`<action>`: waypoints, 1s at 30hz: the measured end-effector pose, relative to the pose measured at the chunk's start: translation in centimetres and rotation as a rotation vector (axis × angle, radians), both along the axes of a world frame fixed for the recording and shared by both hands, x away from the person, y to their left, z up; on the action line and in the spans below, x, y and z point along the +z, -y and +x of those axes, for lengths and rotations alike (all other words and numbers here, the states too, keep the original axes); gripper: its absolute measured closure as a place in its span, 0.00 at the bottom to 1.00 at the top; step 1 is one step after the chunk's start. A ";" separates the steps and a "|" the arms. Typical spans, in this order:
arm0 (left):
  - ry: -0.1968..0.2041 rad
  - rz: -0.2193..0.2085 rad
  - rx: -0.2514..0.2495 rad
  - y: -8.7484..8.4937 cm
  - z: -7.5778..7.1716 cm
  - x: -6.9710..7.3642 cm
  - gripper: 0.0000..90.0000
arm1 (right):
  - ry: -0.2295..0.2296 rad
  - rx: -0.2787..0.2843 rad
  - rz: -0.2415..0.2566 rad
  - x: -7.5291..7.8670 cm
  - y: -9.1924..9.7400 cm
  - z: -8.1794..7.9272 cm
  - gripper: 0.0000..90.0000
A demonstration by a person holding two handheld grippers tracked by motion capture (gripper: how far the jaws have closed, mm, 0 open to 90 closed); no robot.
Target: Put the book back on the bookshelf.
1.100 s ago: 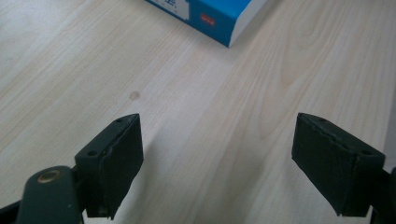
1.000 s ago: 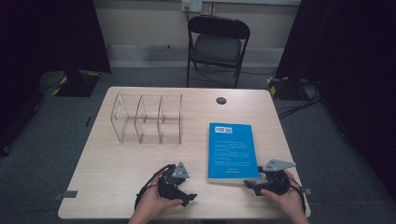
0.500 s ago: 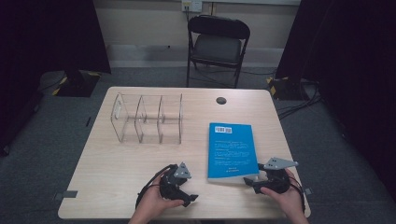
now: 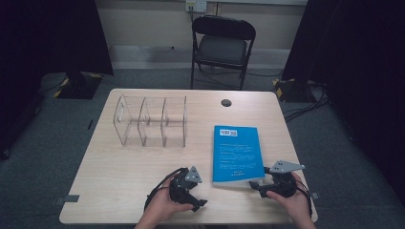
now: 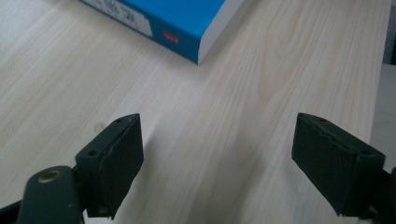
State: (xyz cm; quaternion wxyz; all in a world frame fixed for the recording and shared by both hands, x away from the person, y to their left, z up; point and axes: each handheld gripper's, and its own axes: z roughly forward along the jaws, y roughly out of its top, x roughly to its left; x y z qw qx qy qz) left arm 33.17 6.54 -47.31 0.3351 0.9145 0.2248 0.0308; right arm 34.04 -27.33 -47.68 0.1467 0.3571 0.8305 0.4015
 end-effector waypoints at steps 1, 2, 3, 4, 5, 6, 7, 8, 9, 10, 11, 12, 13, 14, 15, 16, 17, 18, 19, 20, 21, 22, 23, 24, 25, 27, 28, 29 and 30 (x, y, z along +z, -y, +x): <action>0.002 -0.004 -0.010 0.5 0.2 0.2 0.18 | 0.002 0.001 0.000 0.0 0.0 0.0 0.21; 0.002 -0.004 -0.010 0.5 0.2 0.2 0.18 | 0.002 0.001 0.000 0.0 0.0 0.0 0.21; 0.000 -0.023 -0.009 1.1 0.3 0.3 0.18 | 0.002 0.000 0.002 0.0 0.0 0.0 0.21; 0.004 -0.021 -0.019 1.4 0.3 0.4 0.18 | 0.002 -0.001 0.004 0.0 0.0 0.0 0.21; 0.002 -0.026 -0.022 1.7 0.3 0.5 0.18 | 0.003 -0.002 0.004 0.0 0.0 0.0 0.21; 0.004 -0.021 -0.026 2.1 0.3 0.5 0.19 | 0.002 0.002 0.006 0.1 0.0 0.0 0.21; 0.008 -0.018 -0.037 2.3 0.4 0.6 0.19 | 0.002 0.000 0.006 0.1 0.0 0.0 0.21; 0.008 -0.018 -0.037 2.3 0.4 0.6 0.18 | 0.002 0.000 0.006 0.1 -0.1 0.0 0.21; 0.008 -0.011 -0.044 2.6 0.5 0.7 0.18 | 0.002 0.000 0.006 0.1 -0.1 0.0 0.21; 0.010 -0.011 -0.051 2.8 0.6 0.8 0.19 | 0.005 0.001 0.005 0.2 -0.1 0.1 0.21; 0.016 0.002 -0.055 3.0 0.7 0.9 0.19 | 0.008 -0.001 0.004 0.2 -0.1 0.1 0.21; 0.015 -0.013 -0.054 3.4 0.8 1.1 0.18 | 0.009 0.000 0.004 0.2 -0.1 0.1 0.21; 0.015 -0.013 -0.054 3.4 0.8 1.1 0.18 | 0.009 0.000 0.004 0.2 -0.1 0.1 0.21; 0.018 0.002 -0.065 3.5 1.0 1.3 0.18 | 0.010 0.001 0.004 0.3 -0.1 0.1 0.21; 0.019 -0.009 -0.051 3.9 1.2 1.4 0.19 | 0.011 0.000 0.005 0.3 -0.1 0.1 0.21; 0.018 -0.012 -0.055 4.0 1.3 1.5 0.18 | 0.014 0.002 0.006 0.2 -0.1 0.1 0.21; 0.018 -0.012 -0.055 4.0 1.3 1.5 0.19 | 0.014 0.002 0.006 0.2 -0.1 0.1 0.21; 0.025 -0.007 -0.065 4.4 1.5 1.6 0.19 | 0.012 0.002 0.010 0.2 0.0 0.1 0.22; 0.023 -0.010 -0.062 4.6 1.6 1.6 0.18 | 0.012 0.002 0.013 0.2 0.0 0.1 0.22; 0.023 -0.010 -0.062 4.6 1.6 1.6 0.18 | 0.013 0.003 0.014 0.2 0.0 0.1 0.22; 0.021 -0.028 -0.053 4.9 1.5 1.6 0.18 | 0.012 0.002 0.012 0.2 0.0 0.1 0.22; 0.024 -0.023 -0.059 5.0 1.7 1.7 0.18 | 0.010 0.007 0.013 0.3 0.0 0.1 0.22; 0.030 -0.009 -0.070 5.2 1.8 1.9 0.18 | 0.010 0.007 0.013 0.3 0.0 0.1 0.22; 0.034 -0.011 -0.072 5.3 1.9 1.9 0.18 | 0.009 0.006 0.016 0.3 0.0 0.1 0.22; 0.034 -0.017 -0.064 5.7 2.1 2.0 0.18 | 0.019 0.007 0.017 0.4 0.0 0.2 0.22; 0.034 -0.021 -0.067 5.9 2.2 2.1 0.18 | 0.018 0.005 0.017 0.5 -0.1 0.2 0.22; 0.034 -0.015 -0.072 6.2 2.6 2.2 0.18 | 0.016 0.009 0.015 0.5 -0.1 0.2 0.22; 0.034 -0.015 -0.072 6.2 2.6 2.2 0.18 | 0.016 0.009 0.015 0.5 -0.1 0.2 0.22; 0.033 -0.015 -0.066 6.4 2.8 2.1 0.18 | 0.018 0.008 0.014 0.5 -0.1 0.2 0.22</action>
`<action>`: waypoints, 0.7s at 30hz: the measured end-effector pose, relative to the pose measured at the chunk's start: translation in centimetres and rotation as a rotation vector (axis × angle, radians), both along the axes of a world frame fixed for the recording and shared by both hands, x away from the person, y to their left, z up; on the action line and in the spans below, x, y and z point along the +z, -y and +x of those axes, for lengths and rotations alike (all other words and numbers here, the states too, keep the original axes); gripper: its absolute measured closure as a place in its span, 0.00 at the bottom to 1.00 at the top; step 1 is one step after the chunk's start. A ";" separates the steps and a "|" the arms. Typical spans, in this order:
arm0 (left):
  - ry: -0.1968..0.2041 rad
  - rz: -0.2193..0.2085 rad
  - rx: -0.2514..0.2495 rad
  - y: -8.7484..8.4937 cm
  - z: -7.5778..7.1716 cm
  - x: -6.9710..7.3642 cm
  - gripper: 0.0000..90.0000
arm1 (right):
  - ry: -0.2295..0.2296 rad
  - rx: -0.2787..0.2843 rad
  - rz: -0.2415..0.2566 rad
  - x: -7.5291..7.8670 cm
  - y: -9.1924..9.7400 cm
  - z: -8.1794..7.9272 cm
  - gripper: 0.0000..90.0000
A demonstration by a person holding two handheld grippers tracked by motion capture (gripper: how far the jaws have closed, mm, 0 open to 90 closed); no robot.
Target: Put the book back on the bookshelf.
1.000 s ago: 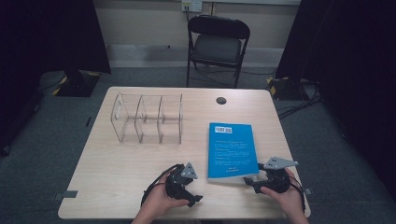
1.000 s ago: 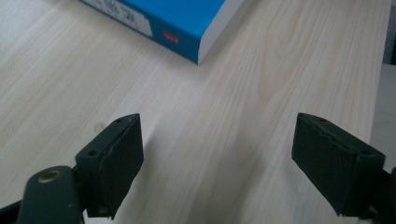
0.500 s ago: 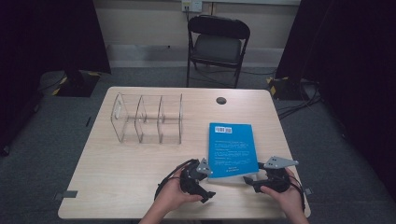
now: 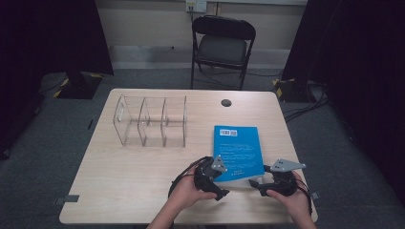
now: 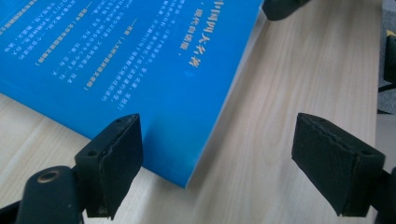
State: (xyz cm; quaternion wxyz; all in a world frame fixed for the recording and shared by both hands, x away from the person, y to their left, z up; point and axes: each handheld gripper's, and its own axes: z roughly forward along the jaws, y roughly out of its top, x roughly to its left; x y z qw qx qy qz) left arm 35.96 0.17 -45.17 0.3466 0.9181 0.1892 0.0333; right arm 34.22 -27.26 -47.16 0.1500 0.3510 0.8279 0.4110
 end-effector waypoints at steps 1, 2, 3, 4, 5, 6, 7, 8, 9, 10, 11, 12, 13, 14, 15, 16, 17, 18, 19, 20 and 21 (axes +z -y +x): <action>0.002 0.003 -0.003 0.1 0.1 0.0 0.19 | 0.000 0.000 0.000 0.0 0.0 0.0 0.22; 0.005 -0.001 0.000 0.2 0.3 0.0 0.19 | 0.000 0.000 0.000 0.0 0.0 0.0 0.22; 0.005 -0.002 -0.005 0.5 0.6 0.1 0.18 | 0.000 -0.002 0.004 0.0 0.0 0.0 0.22; 0.005 -0.002 -0.005 0.5 0.6 0.1 0.18 | 0.000 -0.002 0.004 0.0 0.0 0.0 0.22; 0.005 -0.007 -0.007 0.7 0.7 0.1 0.18 | 0.000 -0.002 0.004 0.0 0.0 0.0 0.22; 0.005 0.006 -0.009 1.1 0.9 0.0 0.19 | 0.001 -0.002 0.004 0.1 -0.1 0.0 0.22; 0.005 0.006 -0.009 1.1 0.9 0.0 0.19 | 0.002 -0.002 0.006 0.1 -0.1 0.0 0.22; -0.002 0.005 -0.004 1.3 1.0 -0.1 0.19 | 0.002 -0.002 0.006 0.1 -0.1 0.0 0.22; 0.006 0.006 -0.012 1.6 1.2 -0.2 0.19 | 0.003 -0.005 0.007 0.2 -0.1 0.0 0.22; 0.006 0.006 -0.012 1.6 1.2 -0.2 0.19 | 0.003 -0.005 0.007 0.2 -0.1 0.0 0.22; -0.005 -0.003 -0.006 1.8 1.3 -0.2 0.19 | 0.006 -0.003 0.011 0.3 -0.1 0.1 0.22; -0.005 -0.003 -0.006 1.9 1.4 -0.3 0.19 | 0.007 -0.002 0.015 0.3 -0.1 0.1 0.22; -0.005 -0.003 -0.006 1.9 1.4 -0.3 0.19 | 0.007 -0.002 0.015 0.3 -0.1 0.1 0.22; -0.002 -0.009 -0.003 2.2 1.6 -0.3 0.19 | 0.006 -0.002 0.021 0.4 -0.1 0.1 0.22; -0.002 -0.009 -0.003 2.2 1.6 -0.3 0.18 | 0.006 -0.002 0.021 0.4 -0.1 0.1 0.22; 0.002 -0.020 0.003 2.5 1.7 -0.4 0.18 | 0.008 -0.003 0.022 0.4 -0.1 0.1 0.22; 0.002 -0.020 0.003 2.5 1.7 -0.4 0.18 | 0.008 -0.003 0.022 0.4 -0.1 0.1 0.22; 0.005 -0.016 -0.001 2.8 1.7 -0.4 0.18 | 0.009 -0.003 0.022 0.4 -0.1 0.1 0.22; 0.008 -0.022 -0.005 2.9 1.7 -0.4 0.18 | 0.009 -0.004 0.023 0.4 -0.1 0.1 0.22; 0.008 -0.022 -0.005 2.9 1.7 -0.4 0.18 | 0.009 -0.004 0.023 0.4 -0.1 0.1 0.22; 0.015 -0.018 -0.006 3.1 1.8 -0.5 0.18 | 0.008 -0.003 0.024 0.4 -0.1 0.1 0.22</action>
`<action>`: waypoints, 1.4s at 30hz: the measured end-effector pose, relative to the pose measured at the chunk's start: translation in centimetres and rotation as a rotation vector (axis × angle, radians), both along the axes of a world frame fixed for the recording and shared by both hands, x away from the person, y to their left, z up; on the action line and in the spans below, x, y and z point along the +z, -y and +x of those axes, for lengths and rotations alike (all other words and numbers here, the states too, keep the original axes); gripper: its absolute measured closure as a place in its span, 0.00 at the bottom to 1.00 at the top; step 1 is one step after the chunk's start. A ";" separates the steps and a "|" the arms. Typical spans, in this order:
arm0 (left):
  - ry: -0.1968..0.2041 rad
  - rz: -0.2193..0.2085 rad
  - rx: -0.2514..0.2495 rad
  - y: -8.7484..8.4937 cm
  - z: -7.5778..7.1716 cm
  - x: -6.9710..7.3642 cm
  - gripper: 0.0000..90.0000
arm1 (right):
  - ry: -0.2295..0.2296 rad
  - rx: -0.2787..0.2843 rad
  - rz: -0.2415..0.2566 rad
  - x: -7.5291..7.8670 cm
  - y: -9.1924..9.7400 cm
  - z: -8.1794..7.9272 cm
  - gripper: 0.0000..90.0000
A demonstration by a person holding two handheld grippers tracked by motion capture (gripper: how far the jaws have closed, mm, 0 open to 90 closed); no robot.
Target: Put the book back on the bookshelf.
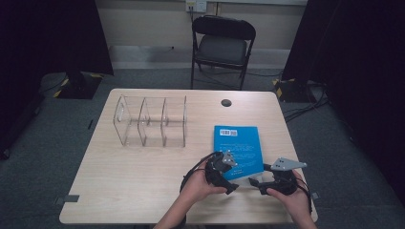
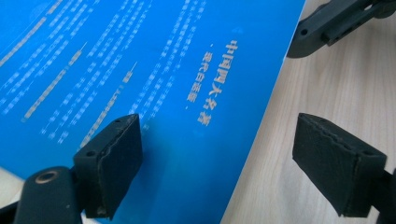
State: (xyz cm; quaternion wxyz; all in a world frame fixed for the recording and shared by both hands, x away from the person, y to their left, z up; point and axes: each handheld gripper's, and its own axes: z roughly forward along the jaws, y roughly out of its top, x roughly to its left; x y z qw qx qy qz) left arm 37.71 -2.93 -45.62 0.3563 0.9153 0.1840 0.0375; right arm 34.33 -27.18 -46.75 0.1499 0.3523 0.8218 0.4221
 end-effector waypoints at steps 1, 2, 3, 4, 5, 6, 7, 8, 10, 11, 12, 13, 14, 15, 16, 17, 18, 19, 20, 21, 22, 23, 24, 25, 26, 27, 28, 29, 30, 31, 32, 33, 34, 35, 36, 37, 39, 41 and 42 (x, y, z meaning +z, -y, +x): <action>0.005 0.011 -0.003 0.1 0.0 0.0 0.17 | 0.000 0.000 0.002 0.0 0.0 0.0 0.22; 0.010 0.024 -0.010 0.2 0.1 0.0 0.17 | 0.000 0.000 0.002 0.0 0.0 0.0 0.22; 0.011 0.016 -0.004 0.3 0.1 -0.1 0.17 | 0.004 0.000 0.002 0.0 0.0 0.0 0.22; 0.015 0.015 -0.002 0.5 0.3 -0.1 0.17 | 0.005 -0.001 0.001 0.1 0.0 0.0 0.22; 0.022 0.018 0.001 0.6 0.3 -0.2 0.17 | 0.005 -0.001 0.002 0.1 0.0 0.0 0.22; 0.032 0.031 -0.004 0.6 0.3 -0.2 0.17 | 0.005 -0.002 0.003 0.1 0.0 0.0 0.23; 0.032 0.031 -0.004 0.6 0.3 -0.2 0.17 | 0.006 -0.005 0.004 0.1 0.0 0.0 0.23; 0.044 0.029 -0.011 0.8 0.5 -0.3 0.17 | 0.006 -0.005 0.006 0.0 0.0 0.0 0.22; 0.051 0.023 -0.009 1.0 0.6 -0.5 0.16 | 0.005 -0.006 0.008 0.1 -0.1 0.0 0.22; 0.052 0.025 -0.008 1.1 0.6 -0.5 0.15 | 0.006 -0.005 0.007 0.1 0.0 0.0 0.23; 0.052 0.025 -0.008 1.1 0.6 -0.5 0.14 | 0.006 -0.005 0.007 0.1 0.0 0.0 0.23; 0.067 0.041 -0.014 1.3 0.7 -0.6 0.13 | 0.004 -0.008 0.008 0.1 -0.1 0.0 0.23; 0.067 0.041 -0.014 1.3 0.7 -0.6 0.12 | 0.004 -0.008 0.008 0.1 -0.1 0.0 0.23; 0.080 0.055 -0.015 1.4 0.7 -0.6 0.12 | 0.004 -0.008 0.011 0.1 -0.1 0.0 0.23; 0.083 0.044 -0.007 1.7 0.7 -0.8 0.10 | 0.003 -0.009 0.013 0.1 -0.1 0.0 0.23; 0.083 0.044 -0.007 1.7 0.7 -0.8 0.09 | 0.003 -0.009 0.013 0.1 -0.1 0.0 0.23; 0.088 0.049 -0.010 1.8 0.8 -0.8 0.09 | 0.003 -0.010 0.014 0.1 -0.1 0.0 0.23; 0.091 0.048 -0.007 1.8 0.9 -0.8 0.09 | 0.003 -0.010 0.015 0.1 -0.1 0.0 0.23; 0.093 0.048 -0.007 1.9 0.9 -0.9 0.09 | 0.003 -0.010 0.015 0.1 -0.1 0.0 0.23; 0.095 0.039 -0.004 2.0 1.0 -1.0 0.08 | 0.002 -0.012 0.018 0.1 -0.1 0.0 0.23; 0.095 0.039 -0.004 2.0 1.0 -1.0 0.07 | 0.002 -0.012 0.018 0.1 -0.1 0.0 0.23; 0.102 0.042 -0.009 2.0 1.1 -1.0 0.07 | 0.002 -0.016 0.024 0.1 -0.1 0.0 0.23; 0.102 0.034 -0.002 2.0 1.1 -1.0 0.07 | 0.003 -0.018 0.025 0.1 -0.1 0.0 0.23; 0.103 0.034 0.003 2.0 1.1 -1.1 0.07 | 0.004 -0.020 0.024 0.2 -0.1 -0.1 0.23; 0.103 0.034 0.003 2.0 1.1 -1.1 0.07 | 0.004 -0.020 0.024 0.2 -0.1 -0.1 0.23; 0.113 0.031 -0.001 2.1 1.2 -1.2 0.07 | 0.009 -0.019 0.025 0.2 -0.1 0.0 0.23; 0.117 0.030 0.000 2.1 1.2 -1.2 0.06 | 0.007 -0.021 0.027 0.2 -0.2 0.0 0.23; 0.117 0.030 0.000 2.1 1.2 -1.2 0.06 | 0.007 -0.021 0.027 0.2 -0.2 0.0 0.23; 0.121 0.032 -0.001 2.1 1.2 -1.2 0.06 | 0.009 -0.022 0.028 0.2 -0.2 0.0 0.23; 0.120 0.034 0.001 2.2 1.3 -1.2 0.06 | 0.009 -0.023 0.028 0.2 -0.2 0.0 0.23; 0.120 0.034 0.001 2.2 1.3 -1.2 0.06 | 0.009 -0.023 0.028 0.2 -0.2 0.0 0.23; 0.122 0.038 -0.001 2.2 1.3 -1.2 0.06 | 0.009 -0.023 0.028 0.2 -0.2 0.0 0.23; 0.127 0.040 -0.005 2.3 1.4 -1.2 0.06 | 0.009 -0.023 0.029 0.2 -0.2 0.0 0.23; 0.127 0.040 -0.005 2.3 1.4 -1.2 0.06 | 0.009 -0.023 0.029 0.2 -0.2 0.0 0.23; 0.133 0.040 -0.001 2.3 1.4 -1.3 0.06 | 0.008 -0.024 0.029 0.2 -0.2 0.0 0.23; 0.133 0.040 -0.001 2.3 1.4 -1.3 0.06 | 0.008 -0.024 0.029 0.2 -0.2 0.0 0.23; 0.150 0.047 0.011 2.5 1.4 -1.4 0.07 | 0.006 -0.024 0.029 0.2 -0.2 0.0 0.23; 0.151 0.053 0.017 2.5 1.5 -1.3 0.09 | 0.001 -0.023 0.032 0.1 -0.1 -0.1 0.23; 0.151 0.053 0.017 2.5 1.5 -1.3 0.10 | 0.001 -0.023 0.032 0.1 -0.1 -0.1 0.23</action>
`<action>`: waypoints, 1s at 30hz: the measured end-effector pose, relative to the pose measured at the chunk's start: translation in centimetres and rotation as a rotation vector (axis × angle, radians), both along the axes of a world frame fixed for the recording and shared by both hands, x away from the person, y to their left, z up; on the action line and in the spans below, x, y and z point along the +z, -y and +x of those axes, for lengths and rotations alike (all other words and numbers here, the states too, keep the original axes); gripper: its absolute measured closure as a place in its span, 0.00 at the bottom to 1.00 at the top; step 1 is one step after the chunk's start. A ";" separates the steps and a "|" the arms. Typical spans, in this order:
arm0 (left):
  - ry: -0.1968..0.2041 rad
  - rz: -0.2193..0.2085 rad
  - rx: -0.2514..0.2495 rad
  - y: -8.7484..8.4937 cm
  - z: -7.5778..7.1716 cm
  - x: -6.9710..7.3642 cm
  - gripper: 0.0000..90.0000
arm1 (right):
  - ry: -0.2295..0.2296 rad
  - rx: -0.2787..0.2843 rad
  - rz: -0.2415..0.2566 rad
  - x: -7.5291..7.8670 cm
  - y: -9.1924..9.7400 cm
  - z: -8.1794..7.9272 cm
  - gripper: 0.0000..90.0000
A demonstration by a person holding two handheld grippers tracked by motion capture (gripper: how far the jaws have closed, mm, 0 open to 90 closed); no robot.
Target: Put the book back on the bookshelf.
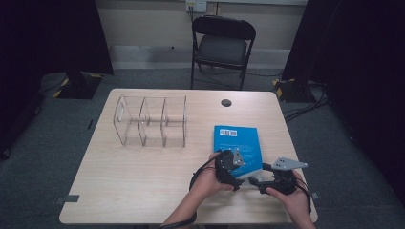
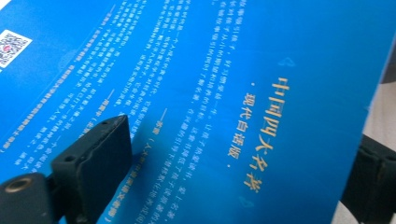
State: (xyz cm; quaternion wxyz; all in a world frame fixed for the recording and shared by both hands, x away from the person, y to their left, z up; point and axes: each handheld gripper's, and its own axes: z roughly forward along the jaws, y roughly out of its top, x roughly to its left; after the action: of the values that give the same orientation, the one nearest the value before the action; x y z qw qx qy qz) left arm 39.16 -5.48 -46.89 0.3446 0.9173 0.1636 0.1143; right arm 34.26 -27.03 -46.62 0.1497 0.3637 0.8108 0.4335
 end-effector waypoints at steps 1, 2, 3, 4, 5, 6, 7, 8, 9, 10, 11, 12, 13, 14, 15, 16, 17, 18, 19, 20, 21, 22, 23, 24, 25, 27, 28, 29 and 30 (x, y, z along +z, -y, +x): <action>-0.002 0.003 0.000 0.0 0.1 0.0 0.10 | 0.002 -0.001 0.002 0.0 0.0 0.0 0.23; -0.002 0.003 0.000 0.0 0.1 0.0 0.10 | 0.002 -0.002 0.003 0.0 0.0 0.0 0.23; 0.000 0.006 0.000 0.0 0.1 0.1 0.10 | 0.002 -0.002 0.003 0.0 0.0 0.0 0.23; -0.001 0.003 0.003 0.0 0.1 0.0 0.10 | -0.001 -0.001 0.001 0.0 0.0 0.0 0.23; -0.001 0.003 0.003 0.0 0.1 0.0 0.10 | -0.001 -0.001 0.001 0.0 0.0 0.0 0.23; 0.000 0.004 0.002 0.0 0.1 0.0 0.10 | 0.000 -0.001 0.000 0.0 0.0 0.0 0.23; 0.000 0.004 0.002 0.0 0.1 0.0 0.10 | 0.000 -0.001 0.000 0.0 0.0 0.0 0.23; -0.001 0.003 0.000 0.0 0.1 0.0 0.10 | 0.000 0.000 -0.002 0.0 0.0 0.0 0.23; -0.002 0.003 -0.002 0.0 0.1 0.1 0.10 | 0.000 0.000 0.000 0.0 0.0 0.0 0.23; -0.002 0.009 -0.004 0.0 0.1 0.1 0.11 | -0.001 -0.001 0.002 0.0 0.0 0.0 0.23; -0.002 0.009 -0.004 0.0 0.1 0.1 0.11 | -0.001 -0.001 0.002 0.0 0.0 0.0 0.23; -0.002 0.015 -0.007 0.1 0.1 0.1 0.11 | -0.001 0.000 0.001 0.0 0.0 0.0 0.23; -0.003 0.025 -0.011 0.1 0.2 0.2 0.11 | -0.001 0.000 0.003 0.0 0.0 0.0 0.23; -0.003 0.025 -0.011 0.1 0.2 0.2 0.12 | -0.001 0.000 0.004 0.0 0.0 0.0 0.23; -0.006 0.022 -0.010 0.1 0.2 0.2 0.12 | -0.001 0.000 0.004 0.0 0.0 0.0 0.23; -0.002 0.021 -0.025 0.0 0.1 0.3 0.14 | -0.001 0.000 0.016 0.0 0.1 0.1 0.22; -0.002 0.021 -0.025 0.0 0.1 0.3 0.16 | -0.005 -0.004 0.028 0.0 0.2 0.1 0.22; 0.004 0.007 -0.033 0.0 0.0 0.3 0.19 | -0.009 -0.003 0.035 -0.1 0.2 0.1 0.22; 0.005 0.010 -0.048 -0.1 0.0 0.4 0.22 | -0.009 -0.002 0.037 -0.1 0.2 0.1 0.23; 0.011 0.007 -0.058 -0.1 -0.1 0.4 0.22 | -0.009 -0.002 0.037 -0.1 0.2 0.1 0.23; 0.013 0.004 -0.068 -0.2 -0.1 0.4 0.28 | -0.013 -0.004 0.040 -0.1 0.3 0.2 0.23; 0.022 0.005 -0.083 -0.2 -0.2 0.5 0.28 | -0.013 -0.004 0.040 -0.1 0.3 0.2 0.23; 0.022 0.001 -0.084 -0.2 -0.3 0.6 0.31 | -0.015 -0.004 0.043 -0.2 0.3 0.2 0.23; 0.022 0.002 -0.092 -0.2 -0.4 0.7 0.36 | -0.014 0.000 0.037 -0.3 0.4 0.2 0.24; 0.022 0.002 -0.092 -0.2 -0.4 0.7 0.37 | -0.020 -0.002 0.022 -0.3 0.4 0.2 0.24; 0.016 0.001 -0.097 -0.2 -0.4 0.7 0.39 | -0.017 0.004 0.006 -0.4 0.4 0.2 0.24; 0.015 0.002 -0.103 -0.2 -0.3 0.8 0.39 | -0.016 0.004 -0.004 -0.4 0.4 0.1 0.24; 0.013 0.011 -0.113 -0.2 -0.3 0.9 0.45 | -0.011 0.018 -0.015 -0.5 0.5 0.2 0.25; 0.004 0.018 -0.117 -0.1 -0.4 1.2 0.47 | -0.009 0.028 -0.024 -0.6 0.6 0.2 0.25</action>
State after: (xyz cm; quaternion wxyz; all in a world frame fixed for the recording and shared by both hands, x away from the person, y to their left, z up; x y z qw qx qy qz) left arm 38.78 -5.36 -45.72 0.3426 0.9282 0.1080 0.0971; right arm 34.42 -27.63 -47.20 0.1444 0.3521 0.8218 0.4241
